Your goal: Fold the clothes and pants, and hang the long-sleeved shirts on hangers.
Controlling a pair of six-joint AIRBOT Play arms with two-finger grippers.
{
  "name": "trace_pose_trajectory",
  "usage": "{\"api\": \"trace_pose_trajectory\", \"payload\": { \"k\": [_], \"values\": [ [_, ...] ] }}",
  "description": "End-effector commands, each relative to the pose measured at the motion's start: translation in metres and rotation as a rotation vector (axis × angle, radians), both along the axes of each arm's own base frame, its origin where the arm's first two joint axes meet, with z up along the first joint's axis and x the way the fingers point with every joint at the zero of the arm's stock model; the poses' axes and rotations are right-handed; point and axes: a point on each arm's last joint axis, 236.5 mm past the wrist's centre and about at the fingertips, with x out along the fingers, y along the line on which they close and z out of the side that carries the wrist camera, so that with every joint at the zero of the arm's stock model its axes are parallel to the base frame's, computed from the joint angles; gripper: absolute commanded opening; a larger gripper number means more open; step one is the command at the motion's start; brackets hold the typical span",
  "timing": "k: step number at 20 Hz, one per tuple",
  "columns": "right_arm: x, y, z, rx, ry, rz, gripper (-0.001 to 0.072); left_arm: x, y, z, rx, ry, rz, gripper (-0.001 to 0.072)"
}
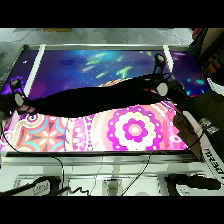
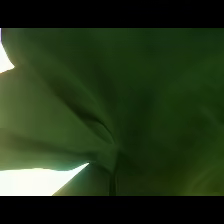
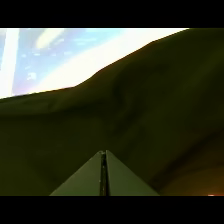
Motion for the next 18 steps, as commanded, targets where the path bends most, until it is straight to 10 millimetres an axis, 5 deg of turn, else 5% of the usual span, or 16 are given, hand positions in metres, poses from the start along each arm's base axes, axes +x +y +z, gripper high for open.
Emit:
{"api": "trace_pose_trajectory", "payload": {
  "k": [1,2,5,8,10,12,14,18],
  "values": [
    [-0.007,0.018,-0.001,-0.011,0.000,0.045,0.0018,-0.041,-0.003,-0.028,-0.053,0.055,0.089,0.0222],
    [-0.008,0.018,-0.002,-0.014,0.003,0.046,0.0018,-0.048,-0.003,-0.032,-0.063,0.080,0.107,0.0673],
    [-0.014,0.016,-0.007,-0.030,0.034,0.053,0.0018,-0.054,0.013,-0.021,-0.075,0.055,0.197,0.0615],
    [-0.021,0.009,-0.015,-0.093,0.063,0.094,0.0018,-0.070,0.060,0.019,-0.049,-0.057,0.329,0.0602],
    [-0.022,0.001,-0.016,-0.122,0.067,0.103,0.0018,-0.103,0.111,0.047,-0.021,-0.132,0.496,0.0602],
    [-0.019,-0.008,-0.014,-0.123,0.064,0.086,0.0018,-0.141,0.143,0.051,-0.050,-0.135,0.661,0.0601],
    [-0.016,-0.019,-0.014,-0.122,0.066,0.063,0.0018,-0.160,0.142,0.031,-0.162,-0.081,0.676,0.0594],
    [-0.011,-0.036,-0.015,-0.117,0.078,0.027,0.0018,-0.113,0.089,0.008,-0.618,-0.180,0.488,0.0590]
  ]
}}
